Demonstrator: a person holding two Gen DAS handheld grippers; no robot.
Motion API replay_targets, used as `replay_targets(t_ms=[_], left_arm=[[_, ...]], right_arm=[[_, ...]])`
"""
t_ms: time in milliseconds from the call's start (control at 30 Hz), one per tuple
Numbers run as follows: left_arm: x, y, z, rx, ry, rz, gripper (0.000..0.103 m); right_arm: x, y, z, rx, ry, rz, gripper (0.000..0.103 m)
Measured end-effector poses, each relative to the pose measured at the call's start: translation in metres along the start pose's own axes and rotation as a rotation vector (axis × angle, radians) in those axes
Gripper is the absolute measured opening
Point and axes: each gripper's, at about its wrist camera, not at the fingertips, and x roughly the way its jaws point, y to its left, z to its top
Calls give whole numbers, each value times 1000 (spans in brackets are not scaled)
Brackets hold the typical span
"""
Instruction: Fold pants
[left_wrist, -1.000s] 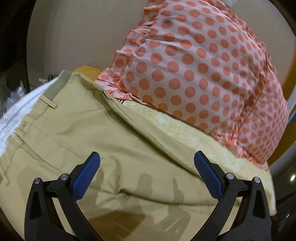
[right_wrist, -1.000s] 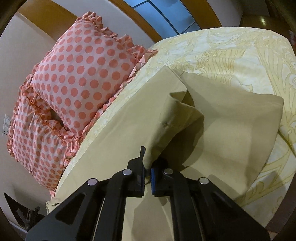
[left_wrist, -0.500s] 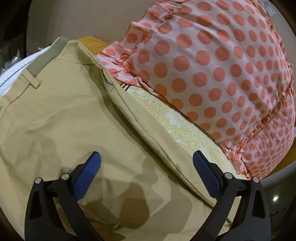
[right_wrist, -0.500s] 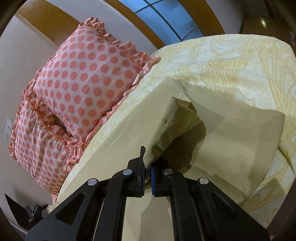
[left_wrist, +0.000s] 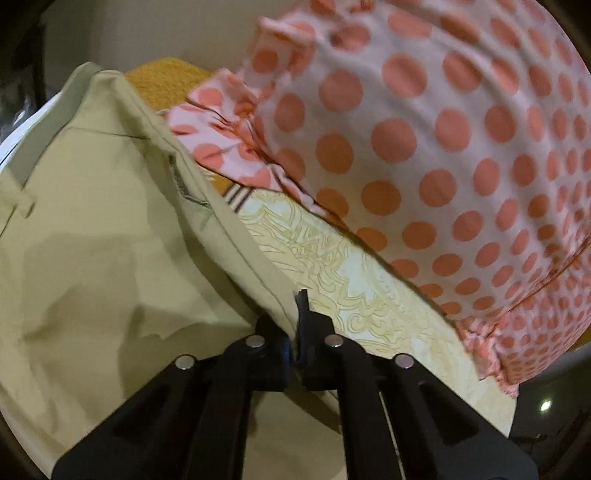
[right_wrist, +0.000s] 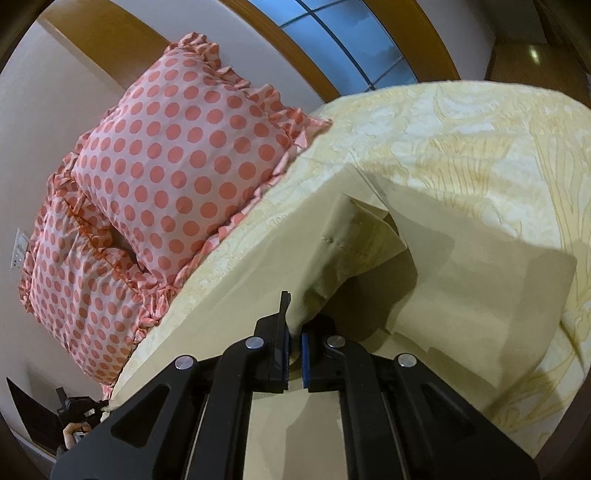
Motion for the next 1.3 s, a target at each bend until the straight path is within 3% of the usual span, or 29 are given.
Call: replay_targets(t_ms=[167,233,333,533,667,733,767,800,867,967,1100,1133,1233,1267,1300], left_arm=[[-93,7,-40,95,-133,-84,2],[-145,22,-77,123,-180,-128,2],[-188,51,-136,143,-204,-126,3],[-201,96,-217,84,-158,-73,3],[-190,116,-240,71,-128,-53,4],[-191,122,-249,74,-140,-50,8],[-194,122,-252,83,-163,-42,12],[-198,122,-255,90,-180,-37,16],[-208,121,-260,115,-226,-34,23],[-216,120,-266,120,-258,-32,36],[-226,126,-270,89,-290,-45,38],[-232,130,-271,62,-317,-47,38],[-254,142,-273,31,-431,-16,53],[-260,146,-272,21,-459,-4,59],[-261,149,-270,16,-463,1,62]], right_arm=[[-24,0,9,-24,-57,2,4],[-35,-5,11,-30,-78,-7,5],[-49,-21,8,-32,-82,-35,5],[-61,-41,-1,-13,-83,-86,5],[-68,-45,-8,-34,-89,-128,5],[-75,-46,-10,-28,-96,-138,21],[-84,-49,-12,-15,-121,-155,40],[-91,-51,-14,-9,-155,-168,53],[-106,-57,-20,-10,-228,-218,53],[-100,-71,-22,16,-197,-230,53],[-94,-67,-29,-19,-207,-204,52],[-91,-64,-30,-36,-204,-199,52],[-82,-53,-37,-115,-199,-189,52],[-79,-50,-38,-145,-210,-205,45],[-75,-49,-37,-161,-214,-207,24]])
